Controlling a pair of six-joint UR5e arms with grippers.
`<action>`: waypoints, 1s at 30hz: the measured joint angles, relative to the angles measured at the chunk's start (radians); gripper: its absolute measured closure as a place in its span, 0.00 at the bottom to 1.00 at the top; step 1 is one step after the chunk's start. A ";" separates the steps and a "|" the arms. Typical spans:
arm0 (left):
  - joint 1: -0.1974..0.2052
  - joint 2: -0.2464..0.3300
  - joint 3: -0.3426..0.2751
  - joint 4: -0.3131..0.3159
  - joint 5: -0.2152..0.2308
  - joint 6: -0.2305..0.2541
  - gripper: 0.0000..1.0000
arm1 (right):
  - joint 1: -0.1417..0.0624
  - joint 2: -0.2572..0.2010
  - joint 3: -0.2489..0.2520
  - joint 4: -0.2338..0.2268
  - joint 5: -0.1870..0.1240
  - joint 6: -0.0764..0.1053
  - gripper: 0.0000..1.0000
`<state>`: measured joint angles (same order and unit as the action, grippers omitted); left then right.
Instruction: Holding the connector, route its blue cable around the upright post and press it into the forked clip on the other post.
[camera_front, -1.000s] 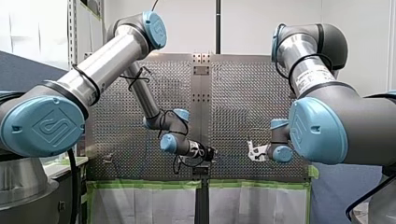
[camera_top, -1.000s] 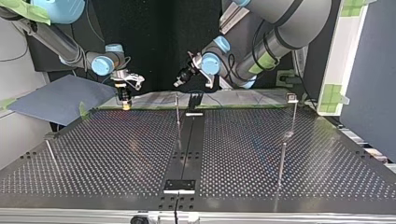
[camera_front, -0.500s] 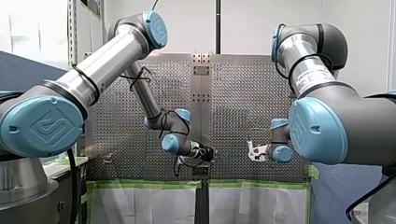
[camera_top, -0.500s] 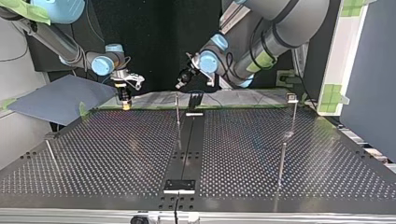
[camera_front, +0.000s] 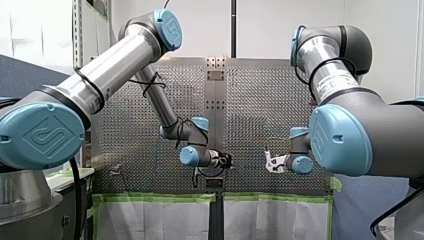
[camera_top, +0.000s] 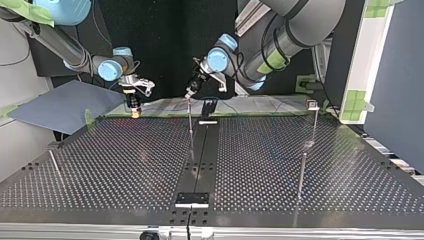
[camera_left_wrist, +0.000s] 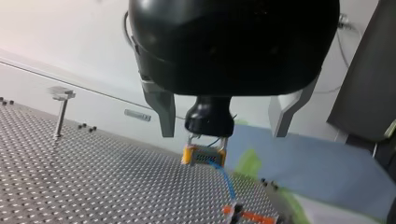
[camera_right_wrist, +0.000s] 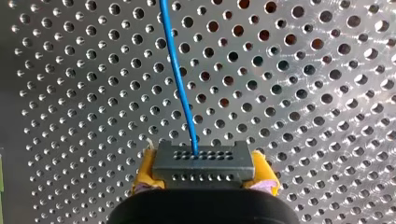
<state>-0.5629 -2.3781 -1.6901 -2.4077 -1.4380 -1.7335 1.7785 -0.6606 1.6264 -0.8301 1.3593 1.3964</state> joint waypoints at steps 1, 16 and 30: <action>0.000 0.000 0.000 0.001 -0.007 0.006 0.00 | 0.000 0.000 0.000 0.000 0.000 0.000 1.00; -0.008 -0.007 -0.001 -0.040 -0.124 0.047 0.00 | 0.003 0.000 0.000 0.003 0.000 0.000 1.00; -0.009 -0.035 -0.001 -0.045 -0.239 0.081 0.00 | 0.003 0.000 0.000 0.003 0.000 0.000 1.00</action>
<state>-0.5723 -2.4131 -1.6916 -2.4528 -1.6766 -1.6525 1.7814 -0.6607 1.6263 -0.8270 1.3593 1.3962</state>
